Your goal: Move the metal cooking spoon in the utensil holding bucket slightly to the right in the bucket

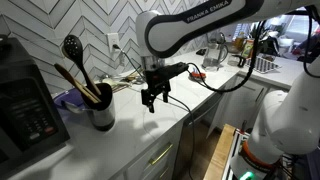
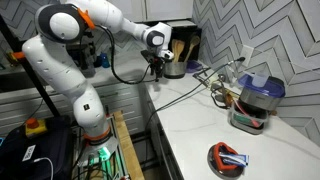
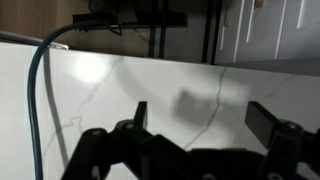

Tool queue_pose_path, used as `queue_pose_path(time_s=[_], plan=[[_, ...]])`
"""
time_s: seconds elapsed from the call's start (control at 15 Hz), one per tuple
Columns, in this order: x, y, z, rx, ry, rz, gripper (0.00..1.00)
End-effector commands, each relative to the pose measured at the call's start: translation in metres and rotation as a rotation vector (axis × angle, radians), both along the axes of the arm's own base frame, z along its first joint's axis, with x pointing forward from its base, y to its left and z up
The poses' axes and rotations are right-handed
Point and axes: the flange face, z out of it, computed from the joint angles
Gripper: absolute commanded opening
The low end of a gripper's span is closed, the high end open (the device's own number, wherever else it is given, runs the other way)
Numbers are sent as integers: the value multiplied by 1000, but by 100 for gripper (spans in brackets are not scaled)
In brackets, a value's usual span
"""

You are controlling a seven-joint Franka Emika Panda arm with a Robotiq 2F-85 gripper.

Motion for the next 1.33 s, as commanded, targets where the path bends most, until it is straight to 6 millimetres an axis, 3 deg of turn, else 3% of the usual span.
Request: queue_pose_path(time_s=[0.0, 0.13, 0.27, 0.53, 0.87, 1.07, 1.13, 1.27], plan=[[0, 0, 0, 0, 0, 0, 100], [0, 0, 0, 0, 1, 0, 100], [-2, 4, 18, -1, -101, 21, 100], [-15, 21, 74, -57, -307, 123, 100], [-31, 92, 132, -88, -493, 325, 100], [-28, 122, 141, -73, -579, 475, 100], [-36, 113, 143, -70, -547, 390, 100], [-33, 121, 144, -61, -569, 439, 100]])
